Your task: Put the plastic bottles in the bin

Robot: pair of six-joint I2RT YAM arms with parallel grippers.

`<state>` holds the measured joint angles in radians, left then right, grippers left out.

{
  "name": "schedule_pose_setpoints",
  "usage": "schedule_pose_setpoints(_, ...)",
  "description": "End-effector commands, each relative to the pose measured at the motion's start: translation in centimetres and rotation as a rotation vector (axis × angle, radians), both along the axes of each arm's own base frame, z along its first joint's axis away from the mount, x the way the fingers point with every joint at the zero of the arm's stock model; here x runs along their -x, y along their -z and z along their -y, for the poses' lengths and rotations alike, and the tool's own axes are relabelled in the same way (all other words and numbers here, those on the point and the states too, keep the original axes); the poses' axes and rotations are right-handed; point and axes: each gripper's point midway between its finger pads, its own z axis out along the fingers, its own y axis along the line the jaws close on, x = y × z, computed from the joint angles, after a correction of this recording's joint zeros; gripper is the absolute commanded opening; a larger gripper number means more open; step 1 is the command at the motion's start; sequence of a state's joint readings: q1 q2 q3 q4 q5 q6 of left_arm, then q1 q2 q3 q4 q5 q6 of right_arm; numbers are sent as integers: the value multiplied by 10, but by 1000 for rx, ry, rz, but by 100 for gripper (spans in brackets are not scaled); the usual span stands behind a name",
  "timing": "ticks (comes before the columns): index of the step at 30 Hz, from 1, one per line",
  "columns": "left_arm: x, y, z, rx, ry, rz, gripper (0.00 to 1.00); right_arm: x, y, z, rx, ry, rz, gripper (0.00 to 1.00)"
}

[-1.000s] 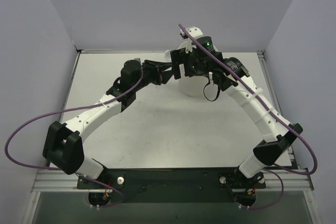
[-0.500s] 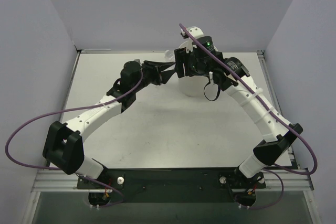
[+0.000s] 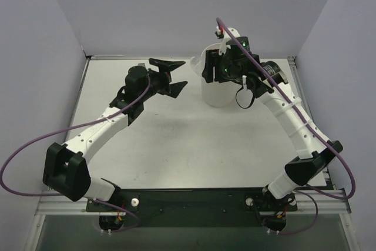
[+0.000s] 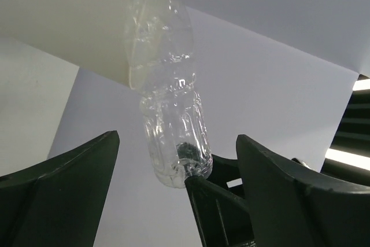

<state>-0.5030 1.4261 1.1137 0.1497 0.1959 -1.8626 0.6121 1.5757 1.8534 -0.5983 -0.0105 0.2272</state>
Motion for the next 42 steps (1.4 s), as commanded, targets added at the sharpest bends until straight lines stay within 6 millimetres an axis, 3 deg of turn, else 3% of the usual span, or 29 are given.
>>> schedule_pose_setpoints(1, 0, -14, -29, -126, -29, 80, 93, 6, -49, 29, -144, 79, 43, 45)
schedule_pose_setpoints(2, -2, -14, -35, -195, -29, 127, 93, 5, -55, 37, -163, 91, 47, 45)
schedule_pose_setpoints(3, 0, -1, -41, -263, -21, 83, 93, 6, -60, 40, -185, 105, 48, 45)
schedule_pose_setpoints(4, 0, -10, -44, -294, -21, 115, 93, 6, -64, 46, -198, 118, 49, 45)
schedule_pose_setpoints(8, 3, -7, -58, -467, 9, 179, 93, 9, -76, 71, -267, 169, 40, 45)
schedule_pose_setpoints(14, 7, -2, -64, -570, 33, 207, 93, 11, -81, 85, -334, 224, 7, 43)
schedule_pose_setpoints(15, 6, 3, -65, -597, 38, 197, 93, 8, -75, 98, -334, 274, -24, 42)
schedule_pose_setpoints(17, 6, -3, -66, -660, 51, 239, 93, 2, -75, 104, -367, 314, -71, 41)
schedule_pose_setpoints(19, 6, 6, -67, -732, 72, 232, 93, -3, -57, 109, -376, 336, -176, 41)
schedule_pose_setpoints(25, 9, 10, -71, -770, 80, 227, 93, -15, -29, 110, -466, 392, -359, 44)
schedule_pose_setpoints(30, 12, 12, -72, -780, 83, 221, 94, -17, -28, 110, -543, 393, -432, 44)
schedule_pose_setpoints(35, 14, 17, -72, -785, 80, 212, 93, -15, -12, 118, -568, 431, -509, 44)
schedule_pose_setpoints(37, 14, 20, -72, -785, 81, 206, 93, -18, -8, 117, -573, 435, -530, 53)
schedule_pose_setpoints(38, 14, 19, -71, -784, 82, 208, 93, -20, -7, 117, -577, 437, -534, 60)
schedule_pose_setpoints(39, 13, 22, -70, -785, 87, 204, 93, -22, -6, 117, -577, 443, -533, 74)
schedule_pose_setpoints(41, 11, 22, -69, -790, 90, 204, 94, -29, -8, 119, -573, 454, -517, 82)
schedule_pose_setpoints(42, 11, 22, -69, -792, 89, 204, 94, -33, -6, 121, -567, 470, -514, 90)
